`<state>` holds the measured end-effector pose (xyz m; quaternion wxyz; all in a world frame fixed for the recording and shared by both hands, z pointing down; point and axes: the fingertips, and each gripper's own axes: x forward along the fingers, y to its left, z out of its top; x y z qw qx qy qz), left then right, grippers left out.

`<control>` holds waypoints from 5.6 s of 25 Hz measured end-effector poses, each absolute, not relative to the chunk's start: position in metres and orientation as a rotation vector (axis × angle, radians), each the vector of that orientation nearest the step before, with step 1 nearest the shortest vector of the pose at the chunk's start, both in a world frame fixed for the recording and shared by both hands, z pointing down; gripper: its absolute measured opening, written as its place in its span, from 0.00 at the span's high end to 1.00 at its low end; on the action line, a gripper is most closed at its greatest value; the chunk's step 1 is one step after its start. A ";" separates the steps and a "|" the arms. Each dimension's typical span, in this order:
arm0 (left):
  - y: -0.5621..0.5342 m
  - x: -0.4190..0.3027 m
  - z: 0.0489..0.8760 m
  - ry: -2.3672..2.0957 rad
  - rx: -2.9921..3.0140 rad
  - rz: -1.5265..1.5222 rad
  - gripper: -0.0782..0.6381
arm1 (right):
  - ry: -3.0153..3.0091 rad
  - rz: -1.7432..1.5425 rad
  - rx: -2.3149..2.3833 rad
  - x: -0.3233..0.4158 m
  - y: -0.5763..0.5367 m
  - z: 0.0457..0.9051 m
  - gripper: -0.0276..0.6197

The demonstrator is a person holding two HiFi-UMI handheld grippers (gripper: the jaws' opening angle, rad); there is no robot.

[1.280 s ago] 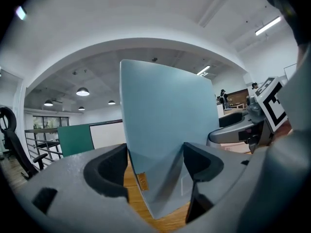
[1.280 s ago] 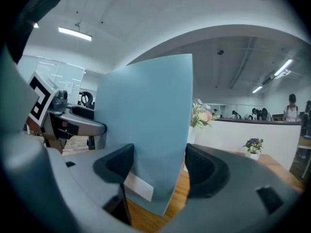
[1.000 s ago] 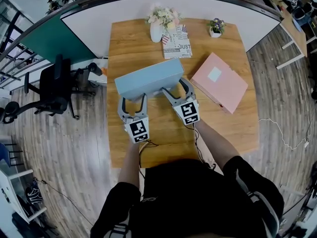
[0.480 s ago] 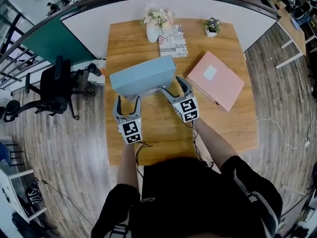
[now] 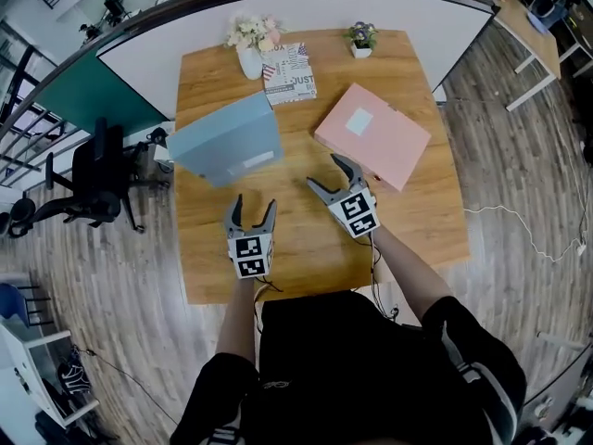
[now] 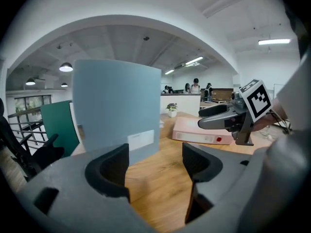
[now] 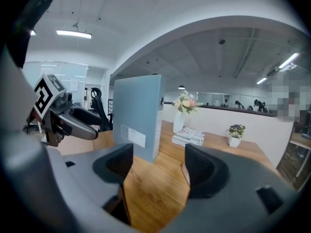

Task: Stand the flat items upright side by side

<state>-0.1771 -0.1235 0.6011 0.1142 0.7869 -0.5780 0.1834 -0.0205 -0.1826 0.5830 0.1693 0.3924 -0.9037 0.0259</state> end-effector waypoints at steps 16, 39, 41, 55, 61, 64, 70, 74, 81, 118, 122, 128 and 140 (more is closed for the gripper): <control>-0.137 0.047 0.621 -0.908 2.477 0.426 0.40 | -2.187 0.223 1.546 0.169 -0.101 0.593 0.44; -0.218 0.126 0.671 -1.231 1.784 0.122 0.39 | -2.390 0.512 0.956 0.322 -0.295 0.642 0.39; -0.227 0.120 0.674 -1.279 1.722 0.082 0.38 | -2.387 0.546 0.852 0.315 -0.312 0.652 0.38; -0.226 0.136 0.723 -1.314 1.657 0.300 0.39 | -2.246 0.707 0.660 0.298 -0.318 0.712 0.42; -0.212 0.130 0.722 -1.259 1.701 0.339 0.43 | -2.250 0.787 0.876 0.304 -0.276 0.708 0.43; -0.202 0.125 0.721 -1.212 1.757 0.376 0.46 | -2.230 0.840 1.018 0.306 -0.244 0.708 0.43; -0.163 0.104 0.718 -1.036 1.860 0.515 0.48 | -2.157 0.948 1.169 0.288 -0.157 0.707 0.44; -0.146 0.092 0.719 -0.893 1.879 0.578 0.44 | -2.157 1.003 1.113 0.280 -0.128 0.707 0.43; -0.198 0.094 0.719 -0.905 1.860 0.527 0.39 | -2.179 1.095 1.085 0.275 -0.211 0.706 0.38; 0.025 -0.134 0.688 -1.611 1.599 0.310 0.38 | -2.449 0.564 0.351 -0.021 -0.087 0.676 0.39; 0.031 -0.159 0.664 -1.756 1.662 0.313 0.38 | -2.582 0.451 0.365 -0.048 -0.083 0.650 0.39; 0.031 -0.187 0.636 -1.873 1.774 0.355 0.38 | -2.725 0.312 0.457 -0.073 -0.078 0.619 0.39; 0.010 -0.225 0.598 -2.014 2.017 0.382 0.38 | -2.870 0.077 0.656 -0.100 -0.086 0.572 0.39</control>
